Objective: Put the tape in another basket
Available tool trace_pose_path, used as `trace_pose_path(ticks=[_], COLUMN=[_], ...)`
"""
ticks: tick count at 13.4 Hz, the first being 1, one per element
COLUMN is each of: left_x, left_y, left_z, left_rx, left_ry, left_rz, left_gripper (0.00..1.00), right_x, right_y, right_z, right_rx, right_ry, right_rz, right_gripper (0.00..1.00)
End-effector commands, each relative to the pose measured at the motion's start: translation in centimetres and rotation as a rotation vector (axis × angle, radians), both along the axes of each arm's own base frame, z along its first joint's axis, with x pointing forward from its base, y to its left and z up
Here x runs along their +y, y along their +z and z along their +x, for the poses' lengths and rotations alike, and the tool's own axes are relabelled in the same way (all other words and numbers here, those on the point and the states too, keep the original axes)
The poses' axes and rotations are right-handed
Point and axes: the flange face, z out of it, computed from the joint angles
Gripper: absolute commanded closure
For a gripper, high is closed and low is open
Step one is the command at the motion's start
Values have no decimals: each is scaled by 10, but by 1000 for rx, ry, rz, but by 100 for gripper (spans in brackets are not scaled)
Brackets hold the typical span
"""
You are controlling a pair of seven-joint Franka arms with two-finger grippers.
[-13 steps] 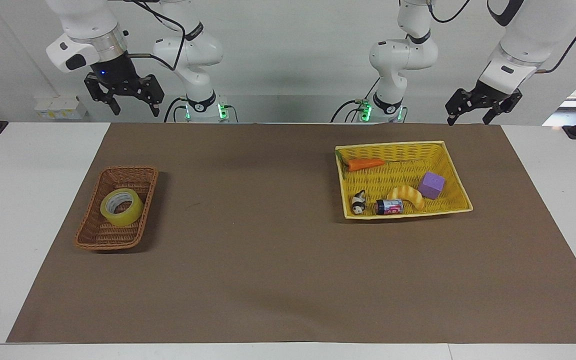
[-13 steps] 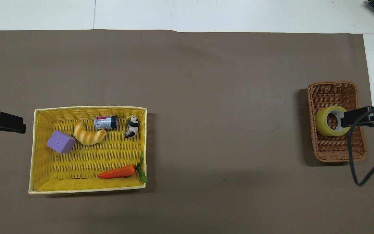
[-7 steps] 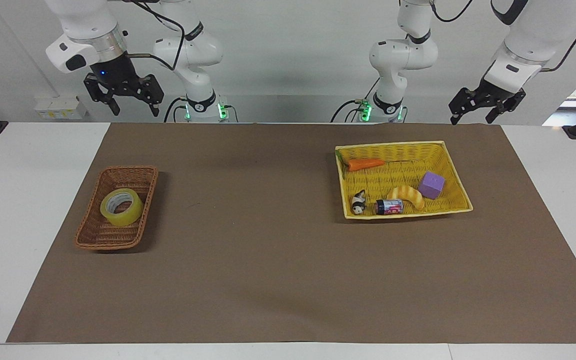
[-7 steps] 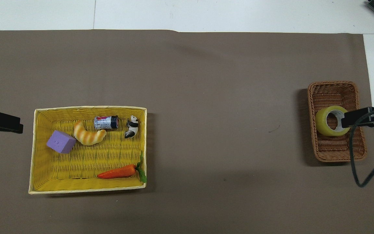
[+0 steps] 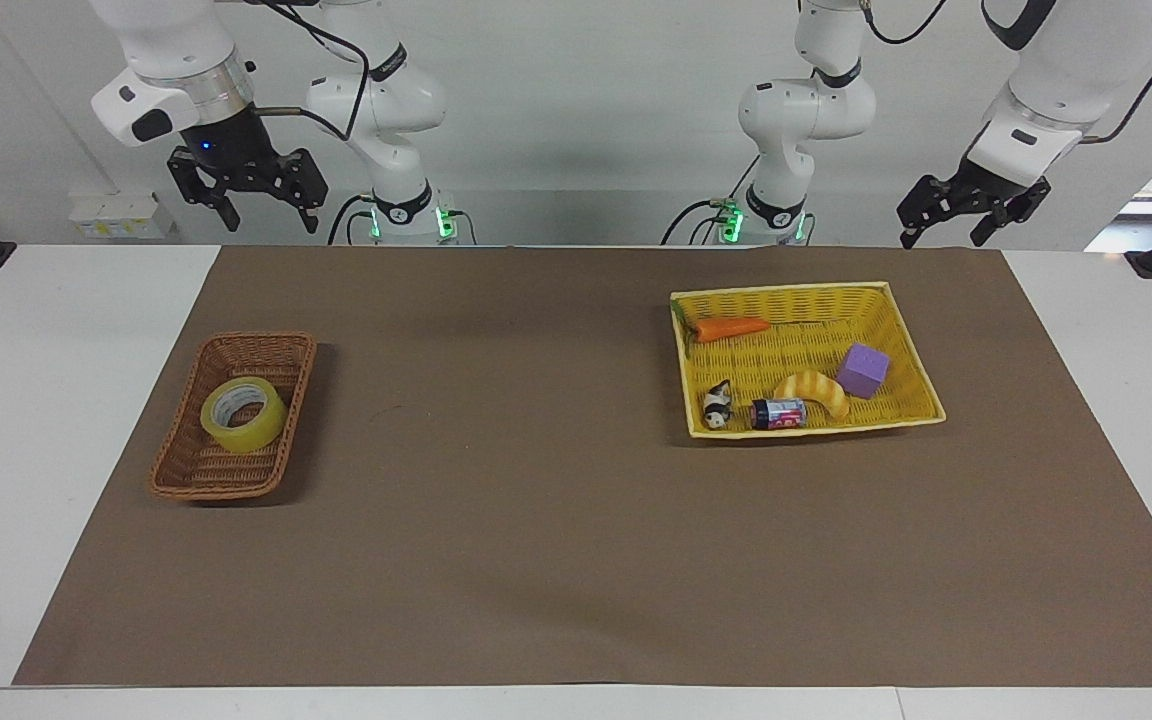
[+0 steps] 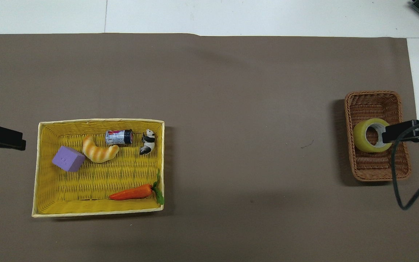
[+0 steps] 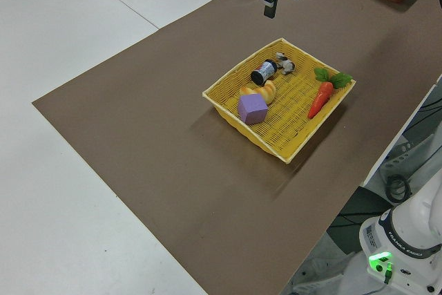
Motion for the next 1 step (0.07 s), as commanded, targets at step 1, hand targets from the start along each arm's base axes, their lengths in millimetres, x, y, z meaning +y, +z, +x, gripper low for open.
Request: trace_pose_path(ticks=[1], left_x=[-1], left_y=[6], left_z=[-2], left_rx=[-2], left_ry=[-10], left_rz=[-12], left_gripper=[0], right_x=[0], right_y=[2], right_z=[-7], right_rx=[2], right_ry=[22], right_rz=[-4], right_gripper=[0])
